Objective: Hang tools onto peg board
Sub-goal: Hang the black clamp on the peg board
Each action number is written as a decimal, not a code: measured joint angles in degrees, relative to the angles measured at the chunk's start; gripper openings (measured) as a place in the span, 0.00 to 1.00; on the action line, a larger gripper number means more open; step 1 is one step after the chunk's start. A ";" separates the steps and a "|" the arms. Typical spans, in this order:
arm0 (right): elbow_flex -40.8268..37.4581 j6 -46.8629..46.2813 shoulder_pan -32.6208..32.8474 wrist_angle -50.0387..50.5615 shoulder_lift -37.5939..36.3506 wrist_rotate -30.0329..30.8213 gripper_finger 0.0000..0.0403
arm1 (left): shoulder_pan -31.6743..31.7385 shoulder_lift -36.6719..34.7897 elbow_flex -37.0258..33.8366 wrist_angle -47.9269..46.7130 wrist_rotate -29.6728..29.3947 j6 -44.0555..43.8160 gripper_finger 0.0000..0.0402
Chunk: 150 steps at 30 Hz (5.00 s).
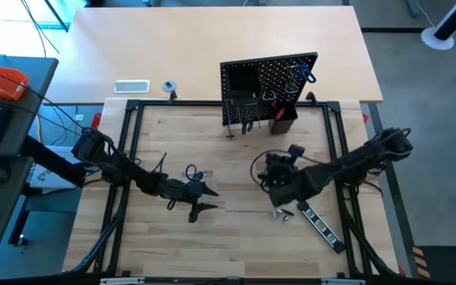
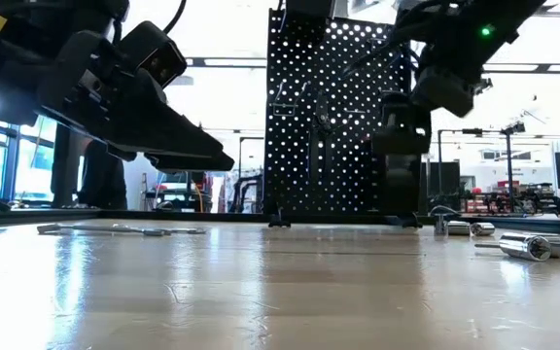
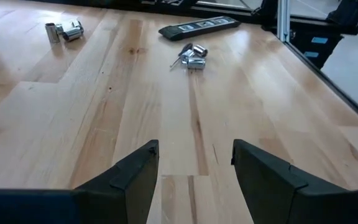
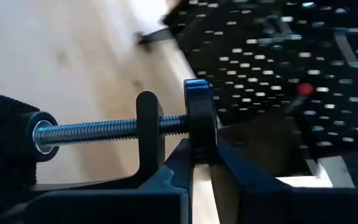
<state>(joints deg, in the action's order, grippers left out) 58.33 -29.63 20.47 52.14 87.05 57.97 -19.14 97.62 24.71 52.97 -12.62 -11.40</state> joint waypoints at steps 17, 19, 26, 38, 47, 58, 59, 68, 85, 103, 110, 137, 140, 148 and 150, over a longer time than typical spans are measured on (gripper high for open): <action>0.00 28.85 -12.20 -16.27 -14.09 5.19 0.06 | 2.39 0.00 -0.02 -4.18 -3.52 4.71 0.50; 0.00 31.24 -12.92 -18.32 -15.10 4.91 0.06 | 2.88 0.00 -0.02 -4.24 -3.50 5.29 0.50; 0.00 36.52 -15.37 -19.93 -19.00 5.37 0.06 | 4.14 0.00 -0.02 -5.87 -3.03 5.46 0.50; 0.00 54.60 -22.88 -20.17 -19.21 5.71 0.06 | 4.31 0.00 -0.02 -7.82 -2.97 4.96 0.50; 0.00 61.70 -25.47 -20.81 -18.89 4.47 0.06 | 5.68 0.00 -0.02 -7.63 -3.19 4.59 0.50; 0.00 69.34 -28.32 -24.68 -18.60 1.22 0.06 | 5.68 0.00 -0.02 -7.25 -3.19 4.15 0.50; 0.00 69.99 -28.81 -25.20 -18.48 0.78 0.06 | 5.68 0.00 -0.02 -7.17 -3.19 4.13 0.50; 0.00 75.55 -31.47 -26.08 -14.55 -1.03 0.06 | 5.68 0.00 -0.02 -7.54 -3.19 4.01 0.50; 0.00 79.52 -32.50 -28.58 -11.61 0.51 0.06 | 5.64 0.00 -0.02 -8.46 -3.19 3.98 0.50; 0.00 82.60 -33.12 -30.97 -11.78 1.74 0.06 | 5.64 0.00 -0.02 -8.66 -3.19 4.00 0.50; 0.00 82.21 -36.41 -31.31 -11.78 -0.51 0.06 | 5.64 0.00 -0.02 -8.63 -3.19 3.96 0.50; 0.00 81.72 -34.33 -33.45 -13.41 1.97 0.06 | 5.62 0.00 -0.02 -9.98 -2.97 3.01 0.50; 0.00 78.60 -32.39 -33.37 -14.99 1.71 0.06 | 5.62 0.00 -0.02 -9.97 -2.97 2.99 0.50; 0.00 65.25 -27.99 -28.68 -16.61 -7.74 0.06 | 5.60 0.00 -0.02 -9.86 -2.95 2.59 0.50; 0.00 61.82 -27.80 -26.17 -16.40 -10.68 0.06 | 5.60 0.00 -0.02 -9.84 -2.97 2.29 0.50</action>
<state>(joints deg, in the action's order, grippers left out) 58.33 32.19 -7.33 25.97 70.65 47.30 -13.54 97.62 24.69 43.13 -15.59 -9.10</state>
